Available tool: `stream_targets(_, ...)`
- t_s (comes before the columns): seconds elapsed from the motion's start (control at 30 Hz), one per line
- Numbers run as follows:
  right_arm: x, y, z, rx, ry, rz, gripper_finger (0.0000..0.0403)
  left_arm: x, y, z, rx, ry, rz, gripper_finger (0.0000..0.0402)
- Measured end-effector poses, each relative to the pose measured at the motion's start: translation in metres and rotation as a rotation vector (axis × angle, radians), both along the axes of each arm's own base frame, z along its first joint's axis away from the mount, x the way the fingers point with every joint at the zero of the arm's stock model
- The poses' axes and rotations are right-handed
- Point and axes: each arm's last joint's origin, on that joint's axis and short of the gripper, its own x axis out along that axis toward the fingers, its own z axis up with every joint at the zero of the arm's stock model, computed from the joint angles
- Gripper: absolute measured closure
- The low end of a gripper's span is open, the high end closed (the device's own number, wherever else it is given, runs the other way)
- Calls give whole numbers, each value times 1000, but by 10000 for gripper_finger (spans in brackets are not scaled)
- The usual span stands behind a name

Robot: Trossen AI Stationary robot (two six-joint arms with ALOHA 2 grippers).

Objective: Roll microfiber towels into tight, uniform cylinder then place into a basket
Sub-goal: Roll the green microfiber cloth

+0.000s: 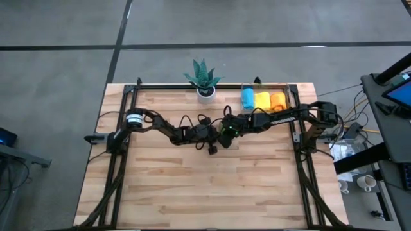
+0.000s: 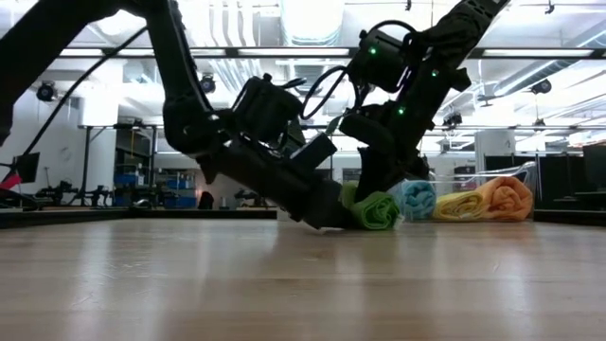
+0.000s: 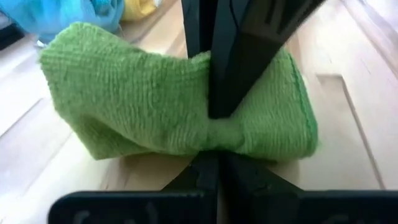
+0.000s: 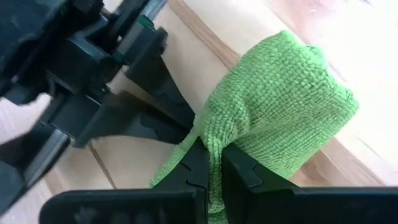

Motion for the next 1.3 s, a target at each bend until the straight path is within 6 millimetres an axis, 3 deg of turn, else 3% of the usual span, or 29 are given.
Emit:
stream_targets(0.3,0,0,0,-4,-2,1,385,-20,-6,15,-10,121,-17,401)
stream_targets(0.47,0,0,0,-6,-1,-4,356,-37,-7,27,17,129,-31,401)
stream_targets(0.7,0,0,0,-7,-6,-4,297,-50,-2,66,121,0,50,401)
stream_targets(0.8,0,0,0,-7,-6,-4,267,-48,4,80,169,-110,66,402)
stream_targets(0.97,0,0,-1,-9,-2,-1,223,-42,23,85,163,-153,55,402)
stream_targets(1.3,2,0,-11,-14,25,7,184,-12,51,67,93,-161,-86,402)
